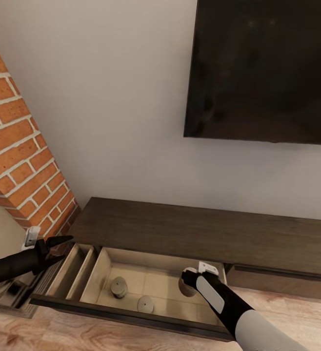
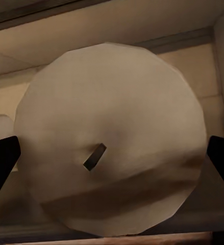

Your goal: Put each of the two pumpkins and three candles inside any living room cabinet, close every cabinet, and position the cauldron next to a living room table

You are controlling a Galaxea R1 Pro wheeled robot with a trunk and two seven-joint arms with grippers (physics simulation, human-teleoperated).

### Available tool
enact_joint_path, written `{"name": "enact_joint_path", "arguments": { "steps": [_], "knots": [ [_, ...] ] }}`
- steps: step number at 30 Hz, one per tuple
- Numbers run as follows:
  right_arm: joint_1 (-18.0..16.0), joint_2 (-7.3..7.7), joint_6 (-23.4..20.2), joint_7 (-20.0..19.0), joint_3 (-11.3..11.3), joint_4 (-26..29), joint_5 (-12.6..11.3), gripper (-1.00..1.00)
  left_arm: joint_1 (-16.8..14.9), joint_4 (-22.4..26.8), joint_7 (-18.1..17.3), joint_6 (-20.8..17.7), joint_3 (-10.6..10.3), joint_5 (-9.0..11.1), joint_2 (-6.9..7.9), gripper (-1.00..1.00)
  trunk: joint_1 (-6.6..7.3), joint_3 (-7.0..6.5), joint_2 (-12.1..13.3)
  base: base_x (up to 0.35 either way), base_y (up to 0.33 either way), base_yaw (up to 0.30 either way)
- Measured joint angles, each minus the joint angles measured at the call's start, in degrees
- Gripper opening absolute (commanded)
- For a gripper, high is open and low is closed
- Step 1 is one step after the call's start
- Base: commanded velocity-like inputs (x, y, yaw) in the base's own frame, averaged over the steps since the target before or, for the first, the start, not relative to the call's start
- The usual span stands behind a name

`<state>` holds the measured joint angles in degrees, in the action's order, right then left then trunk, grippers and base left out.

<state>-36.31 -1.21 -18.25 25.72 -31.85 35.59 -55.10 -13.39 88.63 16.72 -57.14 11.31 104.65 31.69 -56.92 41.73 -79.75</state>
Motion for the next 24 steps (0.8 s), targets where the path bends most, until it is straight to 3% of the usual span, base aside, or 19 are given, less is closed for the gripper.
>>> {"name": "enact_joint_path", "arguments": {
  "steps": [12,24],
  "knots": [
    [-0.71,0.01,-1.09,0.08,0.27,-0.29,0.01,-1.0,0.07,0.11,0.0,0.0,-0.19,0.37,0.12,1.0,-2.64,2.16,-4.81,0.0,0.0,0.0],
    [-2.19,-0.62,-0.32,-0.61,0.29,-5.11,0.27,-1.0,0.15,0.15,0.0,0.0,-0.28,0.43,0.12,1.0,-5.27,4.31,-9.63,0.0,0.0,0.0]
  ]
}}
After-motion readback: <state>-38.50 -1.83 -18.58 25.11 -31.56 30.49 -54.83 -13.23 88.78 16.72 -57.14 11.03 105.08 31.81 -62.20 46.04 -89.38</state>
